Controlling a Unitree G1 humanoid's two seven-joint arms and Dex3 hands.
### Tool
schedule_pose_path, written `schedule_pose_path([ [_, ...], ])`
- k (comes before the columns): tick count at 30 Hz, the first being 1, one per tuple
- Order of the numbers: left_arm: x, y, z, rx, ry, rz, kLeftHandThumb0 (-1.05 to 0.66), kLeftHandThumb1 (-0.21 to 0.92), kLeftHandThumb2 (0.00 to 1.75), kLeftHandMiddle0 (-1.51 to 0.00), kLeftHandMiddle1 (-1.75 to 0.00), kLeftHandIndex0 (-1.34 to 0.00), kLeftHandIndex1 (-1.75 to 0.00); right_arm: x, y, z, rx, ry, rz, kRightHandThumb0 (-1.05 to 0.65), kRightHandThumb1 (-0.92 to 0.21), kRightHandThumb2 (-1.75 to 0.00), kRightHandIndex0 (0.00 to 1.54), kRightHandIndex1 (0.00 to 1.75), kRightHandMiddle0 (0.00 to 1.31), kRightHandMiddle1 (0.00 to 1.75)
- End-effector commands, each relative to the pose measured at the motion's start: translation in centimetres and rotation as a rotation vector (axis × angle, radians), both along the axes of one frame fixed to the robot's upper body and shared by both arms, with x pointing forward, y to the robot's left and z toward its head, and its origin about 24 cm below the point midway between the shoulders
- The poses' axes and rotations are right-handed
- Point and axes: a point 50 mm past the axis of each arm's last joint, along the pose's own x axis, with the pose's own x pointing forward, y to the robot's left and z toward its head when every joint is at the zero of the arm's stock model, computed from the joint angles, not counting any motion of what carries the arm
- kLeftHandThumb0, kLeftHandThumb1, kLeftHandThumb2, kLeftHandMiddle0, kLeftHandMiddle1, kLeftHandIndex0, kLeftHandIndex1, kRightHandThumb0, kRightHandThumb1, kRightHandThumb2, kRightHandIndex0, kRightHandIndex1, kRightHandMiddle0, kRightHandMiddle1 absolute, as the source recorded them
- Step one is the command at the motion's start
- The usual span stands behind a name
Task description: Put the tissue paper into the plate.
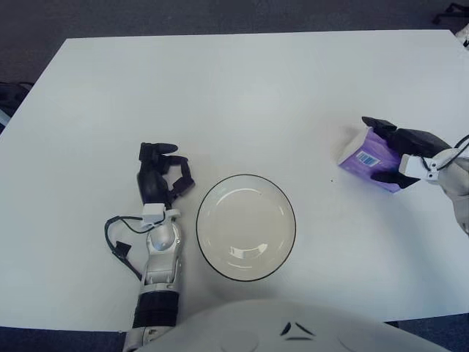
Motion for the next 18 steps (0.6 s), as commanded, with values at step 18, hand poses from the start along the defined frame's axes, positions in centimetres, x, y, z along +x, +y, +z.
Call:
schedule_pose_path([
  [18, -2.5, 0.5, -2.9, -0.036, 0.148, 0.024, -0.01, 0.43, 1.11, -0.65, -1.48, -0.33, -1.75, -0.2, 1.2, -7.8, -0.089, -0.097, 0.106, -0.96, -0.4, -0.72, 0.0, 0.0, 0.0, 0.0],
])
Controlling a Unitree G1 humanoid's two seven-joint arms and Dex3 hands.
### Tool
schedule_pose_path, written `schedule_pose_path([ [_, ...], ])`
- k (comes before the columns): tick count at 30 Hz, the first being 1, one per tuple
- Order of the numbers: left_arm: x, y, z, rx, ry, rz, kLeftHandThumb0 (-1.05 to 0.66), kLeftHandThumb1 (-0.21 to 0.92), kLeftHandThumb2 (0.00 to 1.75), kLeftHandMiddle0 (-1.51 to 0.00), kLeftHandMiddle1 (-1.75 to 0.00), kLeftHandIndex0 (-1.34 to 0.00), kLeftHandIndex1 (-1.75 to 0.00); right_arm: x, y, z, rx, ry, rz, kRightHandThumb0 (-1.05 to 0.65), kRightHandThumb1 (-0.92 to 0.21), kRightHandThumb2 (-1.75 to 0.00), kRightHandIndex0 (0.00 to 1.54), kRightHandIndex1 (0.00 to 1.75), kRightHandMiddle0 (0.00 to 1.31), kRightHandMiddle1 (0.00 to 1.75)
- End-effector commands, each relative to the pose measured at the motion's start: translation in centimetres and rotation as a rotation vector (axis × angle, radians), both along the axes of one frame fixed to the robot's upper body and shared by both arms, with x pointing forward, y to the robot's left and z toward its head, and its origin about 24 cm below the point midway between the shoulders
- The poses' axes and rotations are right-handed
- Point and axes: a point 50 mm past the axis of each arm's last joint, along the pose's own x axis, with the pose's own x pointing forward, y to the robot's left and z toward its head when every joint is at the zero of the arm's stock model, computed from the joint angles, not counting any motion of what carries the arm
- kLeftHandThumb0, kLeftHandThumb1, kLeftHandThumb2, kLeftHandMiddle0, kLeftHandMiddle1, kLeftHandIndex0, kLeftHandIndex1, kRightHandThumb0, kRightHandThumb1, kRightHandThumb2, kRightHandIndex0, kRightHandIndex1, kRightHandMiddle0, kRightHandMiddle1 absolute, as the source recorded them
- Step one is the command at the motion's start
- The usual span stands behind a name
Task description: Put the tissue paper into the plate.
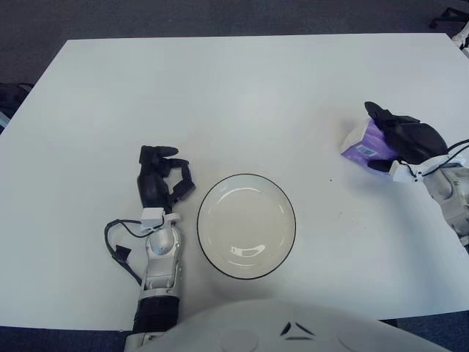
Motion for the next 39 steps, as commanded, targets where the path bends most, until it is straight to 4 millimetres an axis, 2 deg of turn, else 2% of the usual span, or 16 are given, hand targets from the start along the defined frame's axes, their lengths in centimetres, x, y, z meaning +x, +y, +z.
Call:
schedule_pose_path([
  [1, -1.9, 0.4, -2.8, -0.02, 0.152, 0.022, -0.01, 0.43, 1.11, -0.65, -1.48, -0.33, -1.75, -1.6, 1.5, -5.2, -0.01, 0.147, 0.033, -0.89, -0.36, -0.78, 0.01, 0.01, 0.0, 0.01],
  [2, -1.9, 0.4, -2.8, -0.02, 0.151, 0.023, -0.01, 0.43, 1.11, -0.65, -1.47, -0.34, -1.75, -1.6, 1.4, -5.2, -0.007, 0.144, 0.03, -0.79, -0.3, -0.9, 0.01, 0.08, 0.0, 0.05],
  [4, -1.9, 0.4, -2.8, -0.02, 0.151, 0.022, -0.01, 0.43, 1.11, -0.66, -1.47, -0.34, -1.75, -1.0, 1.2, -5.5, 0.013, 0.155, 0.003, -0.69, -0.23, -1.02, 0.0, 0.15, 0.0, 0.1],
  [5, -1.9, 0.4, -2.8, -0.02, 0.151, 0.022, -0.01, 0.43, 1.11, -0.66, -1.47, -0.34, -1.75, -0.5, 1.0, -5.6, 0.027, 0.165, -0.015, -0.64, -0.2, -1.05, 0.0, 0.44, 0.0, 0.36],
  [6, -1.9, 0.4, -2.8, -0.019, 0.151, 0.023, -0.01, 0.43, 1.11, -0.65, -1.47, -0.34, -1.75, 0.0, 0.7, -5.7, 0.044, 0.184, -0.039, -0.57, -0.15, -1.13, 0.0, 0.9, 0.0, 0.8],
  [7, -1.9, 0.4, -2.8, -0.019, 0.15, 0.023, -0.01, 0.43, 1.11, -0.65, -1.47, -0.35, -1.75, 0.4, 0.5, -5.7, 0.055, 0.196, -0.053, -0.51, -0.12, -1.18, 0.03, 1.21, 0.04, 1.14],
  [8, -2.0, 0.4, -2.8, -0.017, 0.15, 0.025, -0.01, 0.43, 1.11, -0.65, -1.47, -0.35, -1.75, 0.5, 0.5, -5.7, 0.061, 0.219, -0.068, -0.49, -0.11, -1.21, 0.04, 1.31, 0.05, 1.26],
  [9, -2.0, 0.4, -2.8, -0.015, 0.15, 0.026, -0.01, 0.42, 1.11, -0.65, -1.47, -0.35, -1.75, 0.5, 0.5, -5.7, 0.064, 0.235, -0.077, -0.48, -0.19, -1.24, 0.22, 1.47, 0.25, 1.44],
  [11, -2.0, 0.4, -2.8, -0.013, 0.15, 0.029, -0.01, 0.42, 1.12, -0.65, -1.47, -0.35, -1.75, 0.6, 0.5, -5.7, 0.07, 0.253, -0.091, -0.48, -0.24, -1.26, 0.34, 1.57, 0.37, 1.55],
  [12, -2.0, 0.5, -2.8, -0.012, 0.151, 0.03, -0.01, 0.42, 1.12, -0.65, -1.47, -0.35, -1.75, 0.7, 0.5, -5.7, 0.075, 0.253, -0.099, -0.31, -0.21, -1.35, 0.47, 1.63, 0.44, 1.61],
  [14, -2.0, 0.5, -2.8, -0.012, 0.151, 0.032, -0.01, 0.42, 1.12, -0.65, -1.47, -0.35, -1.75, 0.8, 0.5, -5.6, 0.082, 0.254, -0.109, -0.13, -0.12, -1.5, 0.66, 1.7, 0.51, 1.69],
  [17, -2.1, 0.5, -2.8, -0.013, 0.152, 0.036, -0.01, 0.42, 1.12, -0.65, -1.47, -0.35, -1.75, 0.9, 0.7, -5.2, 0.107, 0.24, -0.124, -0.04, -0.07, -1.58, 0.78, 1.69, 0.56, 1.73],
  [21, -2.1, 0.6, -2.8, -0.016, 0.154, 0.041, -0.01, 0.44, 1.11, -0.63, -1.49, -0.34, -1.75, 0.9, 0.9, -5.0, 0.151, 0.233, -0.142, -0.01, -0.03, -1.61, 0.86, 1.63, 0.59, 1.74],
  [25, -2.1, 0.5, -2.8, -0.017, 0.157, 0.046, 0.0, 0.44, 1.1, -0.63, -1.49, -0.33, -1.75, 0.9, 0.9, -4.8, 0.21, 0.242, -0.141, -0.01, -0.01, -1.63, 0.89, 1.62, 0.61, 1.75],
  [35, -2.0, 0.4, -2.8, -0.011, 0.165, 0.041, 0.0, 0.41, 1.12, -0.67, -1.45, -0.36, -1.75, 1.1, 1.2, -2.7, 0.377, 0.271, -0.088, 0.0, 0.05, -1.69, 0.93, 1.62, 0.65, 1.75],
  [39, -1.9, 0.5, -2.9, -0.016, 0.164, 0.037, 0.0, 0.41, 1.12, -0.66, -1.46, -0.36, -1.75, 1.9, 1.3, -1.5, 0.53, 0.255, -0.076, 0.0, 0.05, -1.7, 0.94, 1.62, 0.66, 1.75],
])
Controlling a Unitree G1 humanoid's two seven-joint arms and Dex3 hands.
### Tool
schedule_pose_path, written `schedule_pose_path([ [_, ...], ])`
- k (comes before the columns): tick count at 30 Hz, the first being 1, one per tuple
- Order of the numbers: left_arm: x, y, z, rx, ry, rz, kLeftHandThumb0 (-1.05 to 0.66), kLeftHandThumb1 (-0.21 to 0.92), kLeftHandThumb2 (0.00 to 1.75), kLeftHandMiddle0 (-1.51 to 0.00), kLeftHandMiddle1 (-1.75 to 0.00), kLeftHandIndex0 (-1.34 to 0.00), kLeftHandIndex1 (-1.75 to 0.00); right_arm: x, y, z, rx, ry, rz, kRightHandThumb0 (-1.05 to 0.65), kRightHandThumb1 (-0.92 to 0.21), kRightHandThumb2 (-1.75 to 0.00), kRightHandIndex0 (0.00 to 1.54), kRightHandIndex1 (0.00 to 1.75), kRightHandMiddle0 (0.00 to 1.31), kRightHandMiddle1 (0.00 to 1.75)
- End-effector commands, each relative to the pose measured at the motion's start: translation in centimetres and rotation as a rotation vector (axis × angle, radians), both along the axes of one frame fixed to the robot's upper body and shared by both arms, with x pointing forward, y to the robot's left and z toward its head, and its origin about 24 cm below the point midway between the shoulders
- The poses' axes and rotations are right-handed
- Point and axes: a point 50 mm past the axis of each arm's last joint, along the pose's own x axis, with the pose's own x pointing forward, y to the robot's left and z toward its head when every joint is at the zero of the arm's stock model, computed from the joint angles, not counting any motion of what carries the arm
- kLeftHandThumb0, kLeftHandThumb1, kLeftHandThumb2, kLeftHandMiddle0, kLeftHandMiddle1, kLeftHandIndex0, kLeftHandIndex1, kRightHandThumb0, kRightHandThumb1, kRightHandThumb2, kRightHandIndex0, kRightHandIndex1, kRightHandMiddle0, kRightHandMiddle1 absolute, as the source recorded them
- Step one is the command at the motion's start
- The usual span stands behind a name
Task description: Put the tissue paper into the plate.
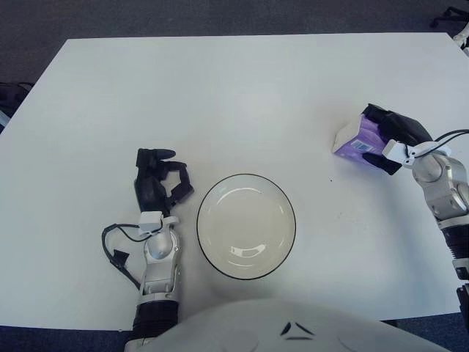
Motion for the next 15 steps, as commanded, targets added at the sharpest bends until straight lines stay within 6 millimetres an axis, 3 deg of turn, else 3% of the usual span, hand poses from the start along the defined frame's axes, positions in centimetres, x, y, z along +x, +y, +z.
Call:
schedule_pose_path([
  [1, -1.4, 0.2, -2.8, -0.022, 0.149, 0.015, 0.0, 0.42, 1.12, -0.66, -1.46, -0.36, -1.75, 0.0, 0.3, -2.2, 0.18, 0.11, 0.009, 0.0, 0.05, -1.7, 0.94, 1.62, 0.66, 1.75],
  [7, -1.3, 0.2, -2.8, -0.031, 0.138, 0.01, -0.01, 0.43, 1.11, -0.64, -1.47, -0.35, -1.75, 2.2, 0.1, 0.3, 0.335, 0.007, 0.03, 0.0, 0.05, -1.72, 0.89, 1.69, 0.67, 1.75],
  [15, -1.1, 0.2, -3.0, -0.033, 0.133, 0.016, -0.01, 0.44, 1.1, -0.64, -1.46, -0.35, -1.75, 2.6, 0.0, 2.4, 0.556, -0.07, 0.101, 0.0, 0.06, -1.74, 0.87, 1.74, 0.68, 1.75],
])
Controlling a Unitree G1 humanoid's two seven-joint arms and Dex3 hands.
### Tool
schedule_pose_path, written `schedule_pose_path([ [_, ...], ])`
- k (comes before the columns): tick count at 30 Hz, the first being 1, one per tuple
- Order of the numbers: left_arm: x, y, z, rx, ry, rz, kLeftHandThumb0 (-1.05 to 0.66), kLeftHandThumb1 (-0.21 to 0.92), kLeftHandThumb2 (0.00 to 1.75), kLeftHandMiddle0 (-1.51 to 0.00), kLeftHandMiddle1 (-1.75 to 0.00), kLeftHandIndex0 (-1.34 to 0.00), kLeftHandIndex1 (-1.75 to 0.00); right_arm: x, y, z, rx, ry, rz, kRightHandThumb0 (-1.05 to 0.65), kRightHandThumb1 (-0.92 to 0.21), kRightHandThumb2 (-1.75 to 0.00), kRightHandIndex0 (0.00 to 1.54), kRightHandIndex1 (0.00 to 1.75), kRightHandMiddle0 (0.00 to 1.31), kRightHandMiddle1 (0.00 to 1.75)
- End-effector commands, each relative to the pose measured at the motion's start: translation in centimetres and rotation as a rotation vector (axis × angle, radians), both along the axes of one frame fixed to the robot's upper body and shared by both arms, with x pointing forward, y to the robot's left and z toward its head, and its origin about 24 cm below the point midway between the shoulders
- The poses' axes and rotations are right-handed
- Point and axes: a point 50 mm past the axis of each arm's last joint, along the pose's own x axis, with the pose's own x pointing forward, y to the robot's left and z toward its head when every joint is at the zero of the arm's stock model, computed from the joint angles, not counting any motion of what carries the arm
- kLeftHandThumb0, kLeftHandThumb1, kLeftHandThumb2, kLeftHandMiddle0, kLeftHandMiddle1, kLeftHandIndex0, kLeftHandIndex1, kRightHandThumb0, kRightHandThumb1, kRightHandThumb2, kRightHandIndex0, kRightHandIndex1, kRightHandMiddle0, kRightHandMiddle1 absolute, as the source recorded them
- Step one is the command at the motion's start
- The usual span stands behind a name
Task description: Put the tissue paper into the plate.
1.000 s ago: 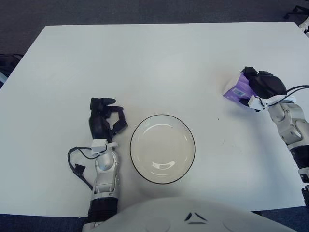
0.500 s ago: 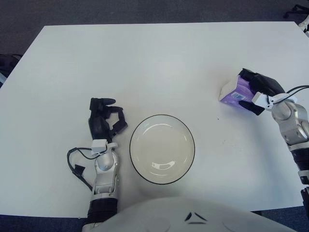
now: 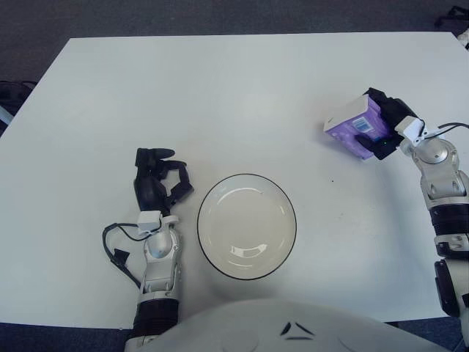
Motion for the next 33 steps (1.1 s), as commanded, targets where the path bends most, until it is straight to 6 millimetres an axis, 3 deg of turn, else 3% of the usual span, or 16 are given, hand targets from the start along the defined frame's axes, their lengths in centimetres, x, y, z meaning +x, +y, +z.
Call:
schedule_pose_path([
  [1, -1.3, 0.2, -3.1, -0.02, 0.155, 0.017, -0.01, 0.44, 1.1, -0.64, -1.46, -0.35, -1.75, 0.0, -0.2, 0.4, 0.088, -0.015, 0.023, 0.0, 0.06, -1.74, 0.87, 1.74, 0.68, 1.75],
  [10, -1.0, 0.1, -3.2, -0.014, 0.16, 0.024, -0.01, 0.44, 1.1, -0.65, -1.47, -0.33, -1.75, 1.4, 0.8, 3.2, 0.343, -0.125, 0.121, 0.0, 0.08, -1.75, 0.87, 1.75, 0.73, 1.69],
  [20, -0.8, 0.0, -3.4, -0.022, 0.159, 0.017, -0.01, 0.45, 1.09, -0.64, -1.47, -0.33, -1.75, 1.6, 2.2, 5.3, 0.486, -0.229, 0.223, 0.0, 0.08, -1.75, 0.87, 1.75, 0.75, 1.68],
  [24, -0.7, -0.1, -3.4, -0.023, 0.158, 0.017, -0.01, 0.47, 1.06, -0.62, -1.47, -0.32, -1.75, 1.5, 2.7, 5.6, 0.512, -0.258, 0.253, 0.0, 0.08, -1.75, 0.88, 1.75, 0.74, 1.69],
  [28, -0.6, -0.1, -3.5, -0.022, 0.157, 0.016, -0.01, 0.49, 1.04, -0.61, -1.49, -0.3, -1.75, 0.5, 5.9, 6.8, 0.495, -0.336, 0.334, 0.0, 0.07, -1.75, 0.88, 1.75, 0.71, 1.71],
  [33, -0.5, -0.2, -3.5, -0.022, 0.152, 0.016, -0.01, 0.5, 1.04, -0.6, -1.49, -0.29, -1.75, 0.1, 6.5, 6.9, 0.467, -0.374, 0.362, 0.0, 0.06, -1.75, 0.88, 1.75, 0.69, 1.73],
])
